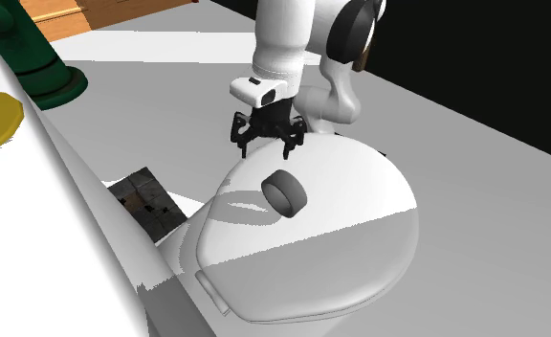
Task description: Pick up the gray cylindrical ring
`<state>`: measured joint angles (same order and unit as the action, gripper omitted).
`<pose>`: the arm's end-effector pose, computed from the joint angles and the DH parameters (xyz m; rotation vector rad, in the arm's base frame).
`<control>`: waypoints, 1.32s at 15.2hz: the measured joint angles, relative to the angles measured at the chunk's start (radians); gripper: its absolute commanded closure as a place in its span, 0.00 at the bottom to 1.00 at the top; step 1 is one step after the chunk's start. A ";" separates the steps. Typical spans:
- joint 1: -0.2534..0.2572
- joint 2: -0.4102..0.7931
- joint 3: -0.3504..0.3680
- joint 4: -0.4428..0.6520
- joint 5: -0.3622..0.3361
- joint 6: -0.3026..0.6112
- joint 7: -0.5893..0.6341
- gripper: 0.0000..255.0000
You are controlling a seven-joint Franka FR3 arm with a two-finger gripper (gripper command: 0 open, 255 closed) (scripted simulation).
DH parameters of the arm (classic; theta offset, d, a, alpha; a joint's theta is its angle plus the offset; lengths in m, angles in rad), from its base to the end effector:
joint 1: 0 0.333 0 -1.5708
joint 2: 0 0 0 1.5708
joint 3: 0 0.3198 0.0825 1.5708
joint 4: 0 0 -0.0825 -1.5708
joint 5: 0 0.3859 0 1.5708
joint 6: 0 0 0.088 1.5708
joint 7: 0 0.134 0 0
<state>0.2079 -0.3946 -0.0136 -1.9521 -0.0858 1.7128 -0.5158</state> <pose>0.4395 0.0749 0.6292 2.8377 1.0621 0.2132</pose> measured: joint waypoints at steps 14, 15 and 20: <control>0.052 0.050 0.009 0.001 0.017 0.100 -0.142 1.00; 0.052 0.049 0.008 0.000 0.017 0.102 -0.142 1.00; 0.052 0.049 0.008 -0.001 0.016 0.105 -0.141 1.00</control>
<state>0.2596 -0.3456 -0.0059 -1.9529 -0.0695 1.8174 -0.6570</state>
